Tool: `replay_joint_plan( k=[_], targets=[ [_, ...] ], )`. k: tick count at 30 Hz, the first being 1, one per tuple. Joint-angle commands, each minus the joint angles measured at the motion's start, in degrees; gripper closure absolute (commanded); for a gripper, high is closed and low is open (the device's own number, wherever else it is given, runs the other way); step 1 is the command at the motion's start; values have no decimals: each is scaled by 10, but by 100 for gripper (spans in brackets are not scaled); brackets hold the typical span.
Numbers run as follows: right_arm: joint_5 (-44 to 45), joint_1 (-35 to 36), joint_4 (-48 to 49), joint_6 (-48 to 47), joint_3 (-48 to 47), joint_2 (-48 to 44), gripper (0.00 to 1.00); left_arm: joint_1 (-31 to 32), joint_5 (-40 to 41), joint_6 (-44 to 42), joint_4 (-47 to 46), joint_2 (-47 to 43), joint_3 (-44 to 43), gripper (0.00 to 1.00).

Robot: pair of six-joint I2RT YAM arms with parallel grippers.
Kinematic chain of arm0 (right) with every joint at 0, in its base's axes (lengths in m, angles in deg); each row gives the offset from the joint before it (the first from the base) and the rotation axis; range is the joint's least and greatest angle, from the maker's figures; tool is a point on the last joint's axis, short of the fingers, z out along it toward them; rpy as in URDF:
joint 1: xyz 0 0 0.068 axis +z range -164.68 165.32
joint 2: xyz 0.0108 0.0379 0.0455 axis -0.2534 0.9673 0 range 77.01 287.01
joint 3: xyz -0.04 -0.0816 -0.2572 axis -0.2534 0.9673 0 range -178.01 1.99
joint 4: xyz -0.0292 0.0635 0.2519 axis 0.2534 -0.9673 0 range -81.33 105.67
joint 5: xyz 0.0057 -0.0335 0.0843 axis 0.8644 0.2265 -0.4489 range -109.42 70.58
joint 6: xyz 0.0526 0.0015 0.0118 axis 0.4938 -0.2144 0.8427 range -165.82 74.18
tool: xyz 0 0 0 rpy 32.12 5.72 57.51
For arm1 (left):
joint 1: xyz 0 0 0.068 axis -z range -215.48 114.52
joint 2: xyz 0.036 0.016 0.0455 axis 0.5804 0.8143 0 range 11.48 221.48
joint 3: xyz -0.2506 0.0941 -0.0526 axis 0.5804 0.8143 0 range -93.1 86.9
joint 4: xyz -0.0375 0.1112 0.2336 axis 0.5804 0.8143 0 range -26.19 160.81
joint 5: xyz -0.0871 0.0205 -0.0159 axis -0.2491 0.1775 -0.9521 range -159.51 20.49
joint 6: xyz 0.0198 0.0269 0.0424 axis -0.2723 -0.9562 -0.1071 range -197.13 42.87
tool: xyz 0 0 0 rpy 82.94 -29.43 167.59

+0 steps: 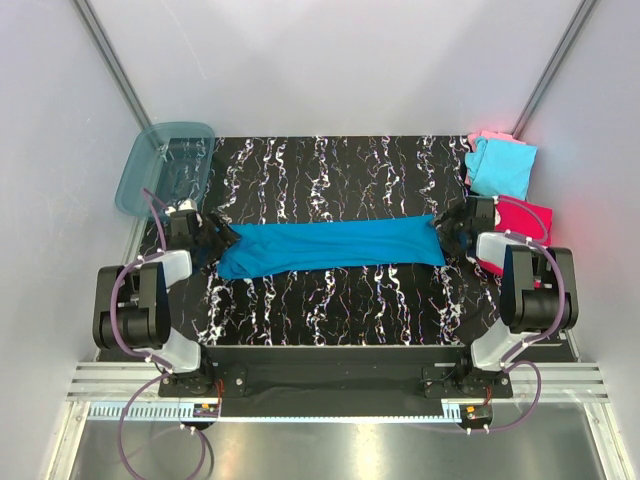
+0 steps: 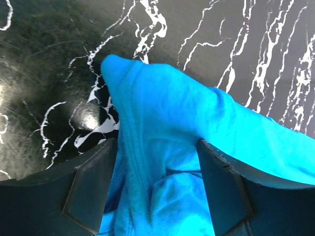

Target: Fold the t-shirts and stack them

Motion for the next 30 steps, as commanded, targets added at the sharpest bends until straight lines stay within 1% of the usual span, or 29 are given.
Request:
replay_joint_plan(
  k=[1,4,8,10,11,14,15,17,18,20,21,22,23,24,25,26,29,30],
  targets=[
    [-25,-1,-15,-18,-14,16,24,-1,-32,5,-5,10,-10,28],
    [-26,-1,-30,-20,-18,18,24,-1,-36,5,-5,11,-9,28],
    [-27,-1,-70,-17,-25,11,27,0,-44,7,-8,11,-7,30],
    [-27,-1,-90,-15,-34,8,29,4,-48,7,-8,12,-7,35],
    [-26,-1,-95,-15,-37,6,29,7,-48,7,-8,12,-7,35],
    [-30,-1,-110,-14,-40,1,36,13,-49,8,-5,13,-7,46],
    [-32,-1,-116,-13,-40,-1,40,15,-50,10,-5,14,-8,52],
    [-36,-1,-117,-13,-39,-4,44,18,-54,11,-5,13,-9,58],
    [-37,-1,-121,-13,-39,-5,50,20,-55,12,-4,14,-10,65],
    [-48,-1,-121,-12,-36,-8,62,22,-57,15,-4,14,-12,71],
    [-56,-1,-123,-12,-34,-10,71,23,-59,17,-4,13,-13,74],
    [-64,-1,-121,-9,-23,-13,98,23,-60,19,-3,14,-15,78],
    [-64,-1,-122,0,-16,-25,100,25,-61,23,-3,15,-18,81],
    [-57,-1,-118,2,6,-33,100,26,-62,26,-3,16,-23,83],
    [-49,-1,-117,4,18,-47,100,28,-66,27,-3,17,-27,89],
    [-31,-1,-115,4,28,-75,100,29,-65,33,-1,17,-29,92],
    [-19,-1,-116,-4,57,-128,100,42,-61,44,11,25,-58,100],
    [-22,-1,-120,-5,69,-141,100,44,-60,47,23,28,-68,100]
  ],
)
